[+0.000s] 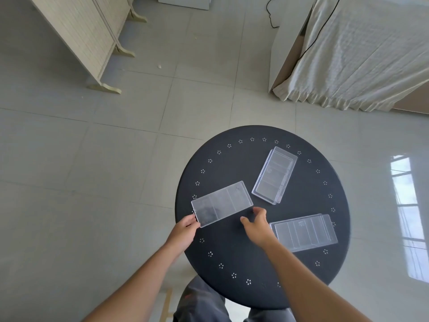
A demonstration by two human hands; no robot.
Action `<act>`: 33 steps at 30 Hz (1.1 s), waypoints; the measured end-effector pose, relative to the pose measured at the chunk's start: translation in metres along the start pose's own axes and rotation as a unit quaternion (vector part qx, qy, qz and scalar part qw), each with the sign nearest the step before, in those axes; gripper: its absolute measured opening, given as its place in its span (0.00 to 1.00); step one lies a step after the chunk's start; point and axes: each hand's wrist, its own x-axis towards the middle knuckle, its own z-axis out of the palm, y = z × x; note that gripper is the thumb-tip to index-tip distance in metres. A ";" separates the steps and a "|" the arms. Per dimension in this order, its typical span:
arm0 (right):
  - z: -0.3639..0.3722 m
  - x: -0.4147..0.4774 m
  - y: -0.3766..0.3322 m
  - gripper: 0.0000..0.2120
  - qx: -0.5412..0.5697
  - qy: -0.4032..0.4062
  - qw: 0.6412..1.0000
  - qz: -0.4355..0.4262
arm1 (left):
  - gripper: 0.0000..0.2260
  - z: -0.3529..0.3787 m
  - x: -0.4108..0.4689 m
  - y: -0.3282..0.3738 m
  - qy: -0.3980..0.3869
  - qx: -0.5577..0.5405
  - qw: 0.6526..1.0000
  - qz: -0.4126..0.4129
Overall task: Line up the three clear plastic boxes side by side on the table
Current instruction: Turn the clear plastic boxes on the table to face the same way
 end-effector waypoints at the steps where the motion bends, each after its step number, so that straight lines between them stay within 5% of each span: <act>1: -0.002 0.002 -0.003 0.32 0.008 0.017 1.000 -0.004 | 0.15 0.001 0.002 -0.001 0.006 0.005 1.000 -0.003; 4: -0.010 0.009 -0.009 0.36 0.004 0.023 1.000 -0.016 | 0.06 0.005 0.005 0.003 0.014 0.007 1.000 -0.016; 10: -0.014 0.019 0.000 0.35 -0.053 -0.042 0.998 -0.019 | 0.13 0.009 0.005 0.001 0.010 -0.008 1.000 0.012; 18: -0.014 -0.013 -0.005 0.28 0.017 0.061 0.994 -0.088 | 0.19 0.003 0.021 0.009 0.104 0.102 0.974 0.174; 22: -0.023 -0.025 -0.023 0.24 0.029 0.098 0.984 -0.143 | 0.12 -0.003 0.030 0.022 0.159 0.106 0.954 0.230; 33: -0.034 -0.004 -0.045 0.32 -0.037 0.035 0.985 -0.162 | 0.11 -0.002 0.047 0.043 0.138 0.080 0.975 0.155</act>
